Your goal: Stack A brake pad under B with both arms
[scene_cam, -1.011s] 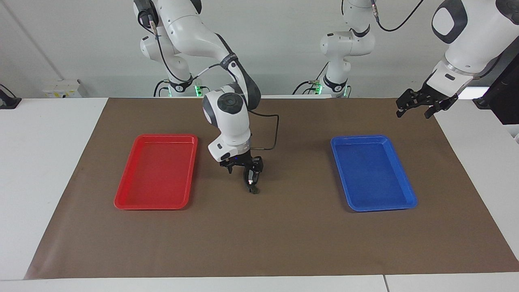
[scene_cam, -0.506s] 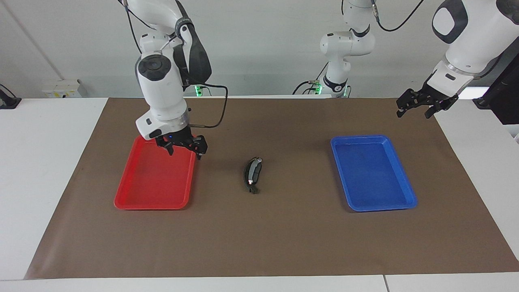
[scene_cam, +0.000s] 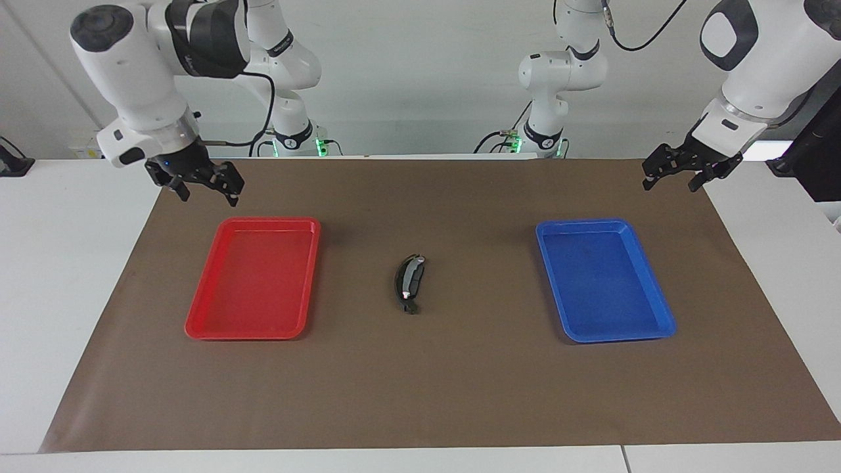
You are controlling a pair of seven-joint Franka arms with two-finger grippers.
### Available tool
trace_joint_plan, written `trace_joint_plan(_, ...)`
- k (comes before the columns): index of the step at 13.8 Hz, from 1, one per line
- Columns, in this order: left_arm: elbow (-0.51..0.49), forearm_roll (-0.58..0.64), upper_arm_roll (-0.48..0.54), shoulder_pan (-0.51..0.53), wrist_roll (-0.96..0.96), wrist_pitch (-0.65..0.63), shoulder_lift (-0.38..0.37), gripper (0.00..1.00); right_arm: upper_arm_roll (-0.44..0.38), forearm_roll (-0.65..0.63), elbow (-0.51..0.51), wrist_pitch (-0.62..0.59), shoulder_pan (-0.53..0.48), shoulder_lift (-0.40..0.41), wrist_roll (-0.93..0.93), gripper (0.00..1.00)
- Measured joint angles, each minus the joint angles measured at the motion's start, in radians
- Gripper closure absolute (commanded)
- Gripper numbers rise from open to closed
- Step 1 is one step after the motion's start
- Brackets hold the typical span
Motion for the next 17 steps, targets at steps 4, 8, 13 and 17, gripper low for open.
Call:
trace_joint_plan(4, 0.000, 0.000, 0.000, 0.000, 0.000, 0.000, 0.000, 0.01, 0.007, 0.000, 0.016, 0.004, 0.003, 0.008, 0.000, 0.00)
trace_joint_plan(8, 0.000, 0.000, 0.000, 0.000, 0.000, 0.000, 0.000, 0.01, 0.010, 0.001, 0.183, -0.139, 0.003, 0.056, 0.000, 0.00)
trace_joint_plan(13, 0.000, 0.000, 0.000, 0.000, 0.000, 0.000, 0.000, 0.01, 0.010, 0.001, 0.182, -0.155, 0.005, 0.052, 0.000, 0.00)
trace_joint_plan(17, 0.000, 0.000, 0.000, 0.000, 0.000, 0.000, 0.000, 0.01, 0.012, 0.001, 0.173, -0.137, 0.014, 0.051, 0.000, 0.00)
